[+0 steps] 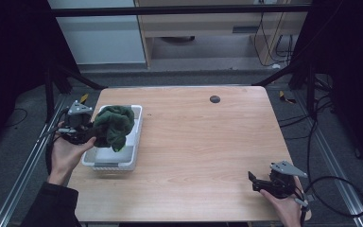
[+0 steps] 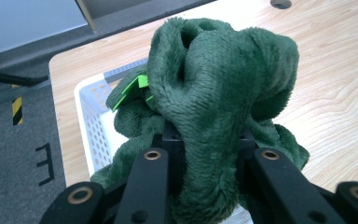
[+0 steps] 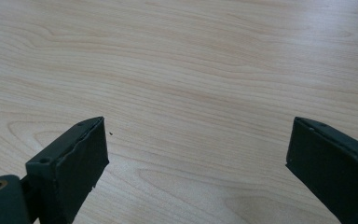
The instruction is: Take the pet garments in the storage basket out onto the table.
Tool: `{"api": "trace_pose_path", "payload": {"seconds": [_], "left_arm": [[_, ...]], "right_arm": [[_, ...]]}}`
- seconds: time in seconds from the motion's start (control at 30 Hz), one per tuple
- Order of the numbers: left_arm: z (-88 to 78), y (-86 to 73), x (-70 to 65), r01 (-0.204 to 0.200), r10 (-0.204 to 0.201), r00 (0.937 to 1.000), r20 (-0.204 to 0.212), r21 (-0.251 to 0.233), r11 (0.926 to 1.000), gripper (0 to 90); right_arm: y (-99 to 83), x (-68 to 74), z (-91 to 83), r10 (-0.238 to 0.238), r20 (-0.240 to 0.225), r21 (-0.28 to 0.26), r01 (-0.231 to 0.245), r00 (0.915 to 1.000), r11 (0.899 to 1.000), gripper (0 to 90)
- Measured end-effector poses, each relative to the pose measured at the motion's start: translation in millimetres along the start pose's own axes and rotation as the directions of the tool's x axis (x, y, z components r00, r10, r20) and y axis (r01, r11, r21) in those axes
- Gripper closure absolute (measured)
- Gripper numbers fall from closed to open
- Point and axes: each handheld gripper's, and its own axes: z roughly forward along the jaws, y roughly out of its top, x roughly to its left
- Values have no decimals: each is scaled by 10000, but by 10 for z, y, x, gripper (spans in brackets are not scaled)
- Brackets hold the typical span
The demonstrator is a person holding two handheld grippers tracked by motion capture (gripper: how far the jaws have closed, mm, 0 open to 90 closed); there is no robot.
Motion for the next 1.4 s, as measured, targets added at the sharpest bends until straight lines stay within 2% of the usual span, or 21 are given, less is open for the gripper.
{"api": "trace_pose_path", "payload": {"seconds": [0.4,0.67,0.93,1.0,1.07,1.4], "left_arm": [[-37,103,-211,-566,568,9979,315,-74,9984,747],[-23,161,-375,-973,976,9930,658,-76,9952,747],[50,224,-599,-1557,1538,9816,1134,83,9878,747],[72,237,-664,-1568,1547,9797,1273,63,9876,747],[87,256,-716,-1794,1765,9747,1369,94,9837,747],[168,306,-932,-1965,1934,9625,1903,-26,9805,747]], "right_arm": [[2,0,-3,33,0,-18,-33,10000,10000,54],[3,-2,-3,38,10,-49,-38,10000,10000,54],[8,-9,-12,38,5,-117,-38,10000,9999,54],[9,-11,-13,42,5,-137,-42,10000,9999,54],[10,-13,-15,36,15,-158,-36,10000,9999,54],[17,-10,-27,119,-15,-181,-120,9999,9998,54]]}}
